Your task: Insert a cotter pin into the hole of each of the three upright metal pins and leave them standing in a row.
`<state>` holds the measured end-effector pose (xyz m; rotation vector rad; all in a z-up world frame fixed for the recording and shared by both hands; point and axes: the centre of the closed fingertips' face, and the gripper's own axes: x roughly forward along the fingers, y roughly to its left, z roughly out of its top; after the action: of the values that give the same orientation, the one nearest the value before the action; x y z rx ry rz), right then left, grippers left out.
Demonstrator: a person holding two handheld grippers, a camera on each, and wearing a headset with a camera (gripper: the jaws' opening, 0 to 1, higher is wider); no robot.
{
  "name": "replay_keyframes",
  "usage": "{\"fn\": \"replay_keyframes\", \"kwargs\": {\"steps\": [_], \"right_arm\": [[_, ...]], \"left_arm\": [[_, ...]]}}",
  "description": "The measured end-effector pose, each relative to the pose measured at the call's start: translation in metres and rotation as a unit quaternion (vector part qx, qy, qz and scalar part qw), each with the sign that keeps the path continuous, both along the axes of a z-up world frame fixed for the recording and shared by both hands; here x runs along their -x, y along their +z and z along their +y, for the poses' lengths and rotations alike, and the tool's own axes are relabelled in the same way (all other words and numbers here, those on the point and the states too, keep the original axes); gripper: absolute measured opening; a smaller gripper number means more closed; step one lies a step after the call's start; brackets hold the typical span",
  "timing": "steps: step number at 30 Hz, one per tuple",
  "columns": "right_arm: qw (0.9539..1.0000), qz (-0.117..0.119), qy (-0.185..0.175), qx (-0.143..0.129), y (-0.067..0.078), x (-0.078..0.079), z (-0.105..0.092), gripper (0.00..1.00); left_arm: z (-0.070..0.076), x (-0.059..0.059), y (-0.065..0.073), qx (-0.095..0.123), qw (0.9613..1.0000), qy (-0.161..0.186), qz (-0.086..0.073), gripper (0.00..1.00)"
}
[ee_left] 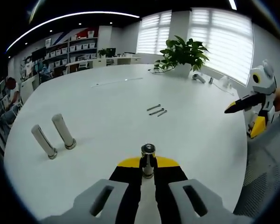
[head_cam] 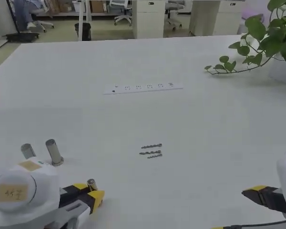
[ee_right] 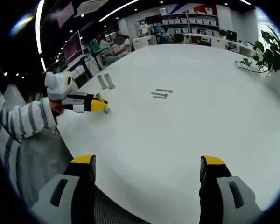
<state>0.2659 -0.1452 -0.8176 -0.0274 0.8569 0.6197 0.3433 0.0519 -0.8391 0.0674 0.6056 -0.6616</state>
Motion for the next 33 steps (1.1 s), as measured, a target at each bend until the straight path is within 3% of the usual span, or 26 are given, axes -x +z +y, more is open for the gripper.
{"fn": "replay_keyframes", "kwargs": {"steps": [4,7,20,33], "right_arm": [[1.0000,0.001,0.000,-0.001,-0.0005,0.0002,0.0003,0.94],[1.0000,0.000,0.000,-0.001,-0.0007,0.0002,0.0004,0.94],[1.0000,-0.001,-0.004,-0.001,-0.0006,0.0017,-0.0024,0.93],[1.0000,-0.001,-0.004,0.000,-0.0003,0.0016,-0.0017,0.93]], "left_arm": [[-0.0001,-0.0001,0.0003,0.002,1.0000,0.000,-0.002,0.07],[0.0010,-0.0019,0.0006,0.017,0.9998,0.011,0.003,0.07],[-0.0026,-0.0006,-0.0001,0.017,0.9998,0.011,-0.001,0.10],[0.0035,0.0020,0.0008,0.009,0.9999,0.013,-0.003,0.29]]}}
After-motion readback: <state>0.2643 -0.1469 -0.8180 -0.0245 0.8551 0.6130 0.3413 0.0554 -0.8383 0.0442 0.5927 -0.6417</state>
